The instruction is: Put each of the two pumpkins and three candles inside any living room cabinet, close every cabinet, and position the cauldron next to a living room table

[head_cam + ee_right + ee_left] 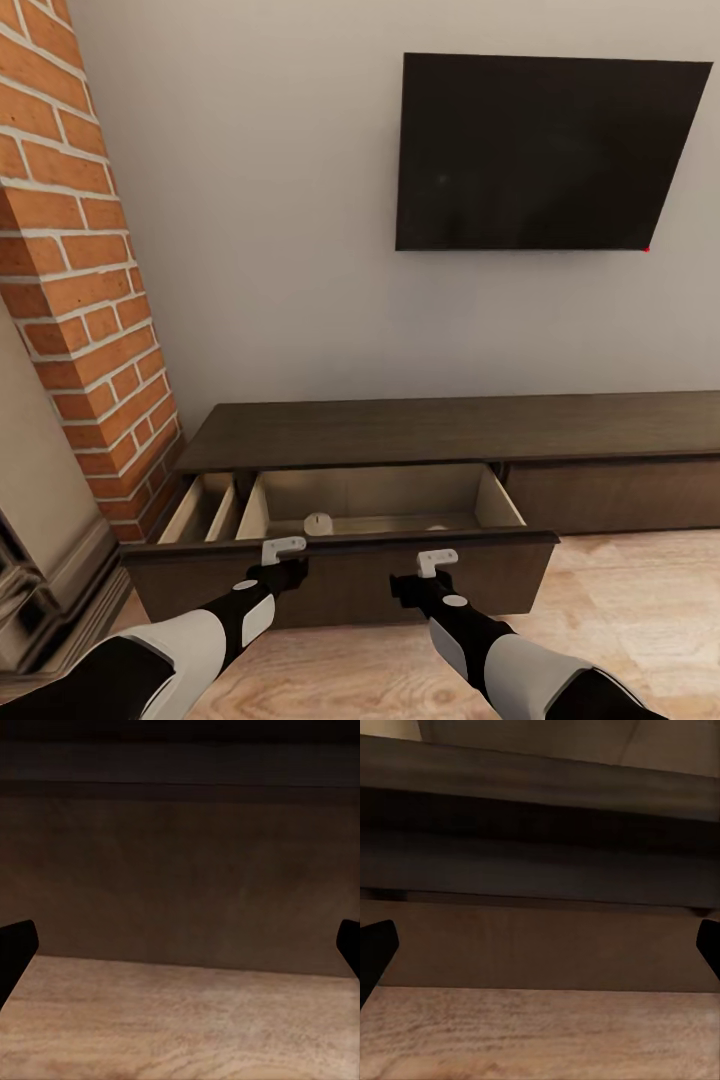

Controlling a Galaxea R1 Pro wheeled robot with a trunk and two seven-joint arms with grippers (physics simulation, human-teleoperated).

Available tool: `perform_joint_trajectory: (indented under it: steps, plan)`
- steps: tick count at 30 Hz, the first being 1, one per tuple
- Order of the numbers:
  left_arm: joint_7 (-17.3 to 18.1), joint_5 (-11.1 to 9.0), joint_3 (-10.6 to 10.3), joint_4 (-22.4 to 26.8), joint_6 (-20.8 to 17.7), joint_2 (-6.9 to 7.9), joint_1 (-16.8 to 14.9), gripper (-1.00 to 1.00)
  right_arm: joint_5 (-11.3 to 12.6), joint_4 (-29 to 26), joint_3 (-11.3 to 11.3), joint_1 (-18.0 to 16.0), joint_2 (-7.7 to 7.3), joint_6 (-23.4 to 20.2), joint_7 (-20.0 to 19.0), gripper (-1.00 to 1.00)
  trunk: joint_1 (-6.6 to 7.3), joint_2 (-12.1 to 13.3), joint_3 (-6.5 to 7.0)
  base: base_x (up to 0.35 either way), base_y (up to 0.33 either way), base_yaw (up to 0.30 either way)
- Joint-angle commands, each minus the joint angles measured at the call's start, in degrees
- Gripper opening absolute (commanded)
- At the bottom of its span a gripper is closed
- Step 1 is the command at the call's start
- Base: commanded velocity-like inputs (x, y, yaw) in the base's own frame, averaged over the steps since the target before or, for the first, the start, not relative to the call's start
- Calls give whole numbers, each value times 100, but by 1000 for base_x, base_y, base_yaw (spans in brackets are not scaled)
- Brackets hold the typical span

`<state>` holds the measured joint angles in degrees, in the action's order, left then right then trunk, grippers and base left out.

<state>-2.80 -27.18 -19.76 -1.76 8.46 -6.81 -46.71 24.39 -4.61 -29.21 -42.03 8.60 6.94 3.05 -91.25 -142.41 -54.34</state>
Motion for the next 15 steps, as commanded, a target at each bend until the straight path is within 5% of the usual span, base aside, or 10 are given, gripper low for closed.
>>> perform_joint_trajectory:
  steps: [1, 7, 15]
  plan:
    - [-11, -42, -37, -17, 33, -4, -8, 100, 49, 4, -49, -3, 1, 18, 20, 100, 1, -2, -5, 4, 0, 0]
    - [-11, -42, -37, -17, 33, -4, -8, 100, 49, 4, -49, 0, 1, 18, 20, 100, 1, -2, -5, 20, 0, 0]
    - [-11, -42, -37, -17, 33, -4, -6, 100, 49, 4, -49, -2, 1, 18, 20, 100, 1, -2, -5, 199, 0, 0]
